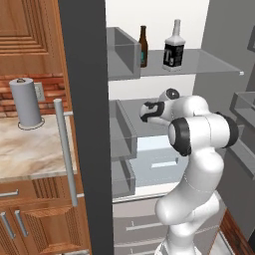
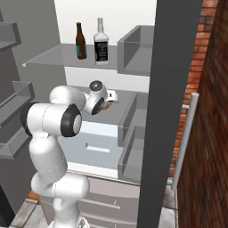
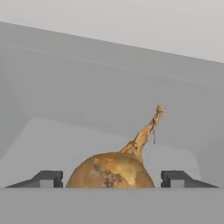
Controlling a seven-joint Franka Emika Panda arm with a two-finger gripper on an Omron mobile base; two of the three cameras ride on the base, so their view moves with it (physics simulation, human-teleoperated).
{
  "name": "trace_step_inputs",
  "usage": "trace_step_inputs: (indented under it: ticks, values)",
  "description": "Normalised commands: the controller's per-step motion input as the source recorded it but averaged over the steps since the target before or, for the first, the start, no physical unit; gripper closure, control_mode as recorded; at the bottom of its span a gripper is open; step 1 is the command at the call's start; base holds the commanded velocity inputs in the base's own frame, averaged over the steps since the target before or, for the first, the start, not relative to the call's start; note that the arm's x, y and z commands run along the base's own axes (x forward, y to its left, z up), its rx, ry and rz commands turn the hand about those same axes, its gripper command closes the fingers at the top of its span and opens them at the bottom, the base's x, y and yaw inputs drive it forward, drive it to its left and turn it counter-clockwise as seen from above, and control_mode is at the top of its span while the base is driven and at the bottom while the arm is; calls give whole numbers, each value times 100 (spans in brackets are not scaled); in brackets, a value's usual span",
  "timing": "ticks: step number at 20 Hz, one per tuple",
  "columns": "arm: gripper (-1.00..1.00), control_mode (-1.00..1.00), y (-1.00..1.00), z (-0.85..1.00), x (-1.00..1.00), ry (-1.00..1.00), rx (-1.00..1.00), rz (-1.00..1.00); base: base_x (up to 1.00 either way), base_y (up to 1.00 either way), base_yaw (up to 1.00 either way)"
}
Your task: Place the beer and liquor on the top shelf of the fridge to keep them out of children's reach, and place the onion on lower shelves for easy access.
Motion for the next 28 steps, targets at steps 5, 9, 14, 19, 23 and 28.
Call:
trace_step_inputs:
  ticks: [5,9,14,19,23,28]
  values:
    - [-100,-100,0,-15,-21,-1,0,0,0,0,0]
    - [-100,-100,0,0,-34,0,0,0,0,0,0]
    - [-100,-100,0,0,-56,0,0,0,0,0,0]
    - [-100,-100,0,23,-60,0,0,0,0,0,0]
    - [-100,-100,0,42,-74,0,0,0,0,0,0]
    - [-100,-100,0,47,-85,0,0,0,0,0,0]
